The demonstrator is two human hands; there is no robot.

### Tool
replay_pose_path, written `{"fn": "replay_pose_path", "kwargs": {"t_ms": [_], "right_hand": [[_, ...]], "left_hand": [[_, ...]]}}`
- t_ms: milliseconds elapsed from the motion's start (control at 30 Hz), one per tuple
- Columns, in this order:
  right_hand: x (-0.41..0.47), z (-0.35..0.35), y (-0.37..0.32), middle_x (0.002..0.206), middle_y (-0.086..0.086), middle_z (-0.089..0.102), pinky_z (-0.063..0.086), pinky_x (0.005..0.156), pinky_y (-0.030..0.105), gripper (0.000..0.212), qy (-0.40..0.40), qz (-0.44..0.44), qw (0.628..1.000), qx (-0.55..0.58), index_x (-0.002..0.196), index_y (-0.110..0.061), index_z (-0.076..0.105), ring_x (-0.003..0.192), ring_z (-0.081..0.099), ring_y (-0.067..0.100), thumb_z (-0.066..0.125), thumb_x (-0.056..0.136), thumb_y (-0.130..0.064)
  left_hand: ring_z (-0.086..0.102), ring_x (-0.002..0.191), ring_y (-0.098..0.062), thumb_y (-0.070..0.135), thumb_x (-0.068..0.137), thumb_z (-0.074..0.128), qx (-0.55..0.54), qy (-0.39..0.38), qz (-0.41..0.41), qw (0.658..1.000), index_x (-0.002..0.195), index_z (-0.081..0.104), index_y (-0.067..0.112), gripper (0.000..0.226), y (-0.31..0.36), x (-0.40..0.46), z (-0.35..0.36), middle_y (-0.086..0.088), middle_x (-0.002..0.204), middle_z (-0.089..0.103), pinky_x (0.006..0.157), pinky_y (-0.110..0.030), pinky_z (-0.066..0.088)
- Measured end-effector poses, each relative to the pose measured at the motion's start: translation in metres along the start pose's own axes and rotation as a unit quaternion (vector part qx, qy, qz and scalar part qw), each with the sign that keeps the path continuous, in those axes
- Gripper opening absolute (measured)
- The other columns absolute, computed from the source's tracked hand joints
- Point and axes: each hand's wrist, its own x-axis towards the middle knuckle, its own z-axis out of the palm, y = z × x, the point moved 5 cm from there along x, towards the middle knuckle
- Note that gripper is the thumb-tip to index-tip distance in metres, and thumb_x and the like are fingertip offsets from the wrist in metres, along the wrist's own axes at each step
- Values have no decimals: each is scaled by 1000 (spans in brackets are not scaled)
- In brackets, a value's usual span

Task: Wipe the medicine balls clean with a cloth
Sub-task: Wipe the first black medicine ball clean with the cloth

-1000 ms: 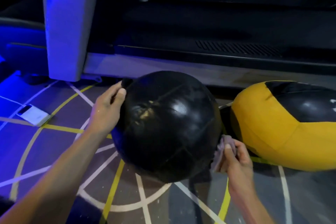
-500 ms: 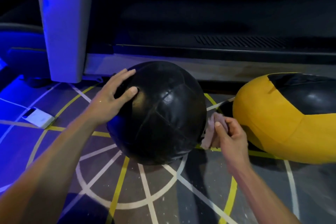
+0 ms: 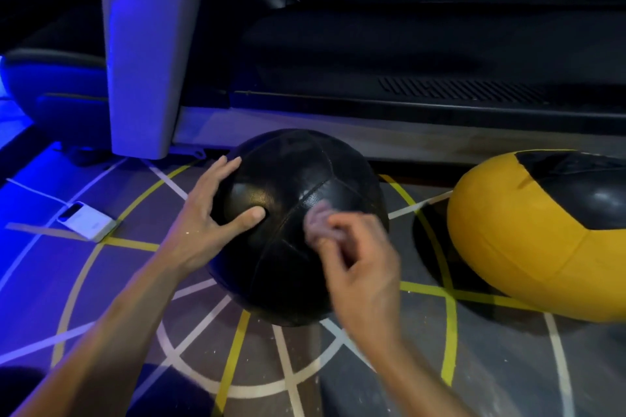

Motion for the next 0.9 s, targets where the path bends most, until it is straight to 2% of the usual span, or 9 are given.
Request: {"fn": "replay_pose_path", "kwargs": {"t_ms": [67, 133, 267, 367, 433, 567, 633, 700, 900], "right_hand": [[-19, 14, -9, 113, -6, 57, 47, 84, 28, 24, -77, -112, 987, -87, 110, -23, 66, 100, 56, 12, 69, 90, -11], [-35, 15, 5, 114, -5, 54, 45, 86, 29, 26, -96, -143, 976, -130, 113, -26, 61, 99, 53, 14, 65, 89, -15], [-34, -11, 52, 107, -9, 55, 54, 77, 38, 16, 10, 56, 998, -36, 109, -30, 63, 95, 61, 15, 61, 97, -20], [-7, -21, 91, 94, 0, 69, 58, 76, 56, 14, 84, 270, 954, 95, 96, -40, 66, 89, 70, 26, 62, 99, -27], [17, -24, 95, 92, -3, 72, 57, 85, 56, 17, 110, 338, 927, 119, 90, -39, 68, 93, 70, 23, 63, 98, -25], [25, -5, 28, 108, -14, 63, 54, 94, 37, 19, 60, 148, 986, 39, 105, -39, 66, 102, 62, 3, 63, 99, -21], [10, 3, 1, 112, -13, 58, 50, 94, 30, 22, 5, 21, 1000, 9, 114, -30, 69, 107, 61, 8, 65, 99, -15], [0, 1, 4, 113, -11, 61, 50, 93, 29, 23, -34, -33, 999, 3, 117, -23, 70, 109, 63, 11, 65, 98, -10], [42, -9, 74, 81, -9, 70, 55, 67, 37, 10, 45, 245, 967, 48, 97, -26, 68, 77, 68, 13, 60, 101, -21]], "left_hand": [[24, 146, 13, 71, 67, 73, -11, 5, 1, 1000, 145, 42, 52, 86, 0, -4, -2, 20, 163, 28, 109, -5, 27], [25, 145, 14, 69, 66, 75, -19, 5, 2, 1000, 144, 43, 52, 86, -2, -13, -4, 21, 162, 28, 102, 3, 28], [23, 147, 12, 66, 67, 77, -36, 13, 5, 999, 147, 43, 46, 89, -6, -27, -5, 21, 163, 27, 108, -6, 30], [22, 150, 5, 69, 69, 78, -30, 31, 7, 999, 148, 43, 47, 90, -11, -35, -5, 25, 161, 27, 117, -29, 30], [22, 151, 2, 73, 68, 78, -30, 35, 5, 999, 149, 43, 44, 93, -13, -42, -3, 26, 161, 27, 115, -31, 31], [24, 152, 0, 75, 64, 80, -66, 43, -1, 997, 148, 44, 39, 98, -19, -53, -7, 22, 162, 28, 115, -31, 33], [26, 152, -3, 75, 63, 81, -75, 44, -6, 996, 147, 44, 37, 99, -28, -61, -12, 18, 163, 29, 118, -38, 33], [28, 151, -3, 75, 61, 82, -81, 41, -18, 996, 147, 44, 33, 103, -36, -71, -19, 18, 162, 30, 119, -45, 34], [32, 147, 2, 75, 55, 85, -104, 44, -37, 993, 145, 46, 26, 110, -34, -80, -23, 19, 160, 33, 114, -33, 43]]}}
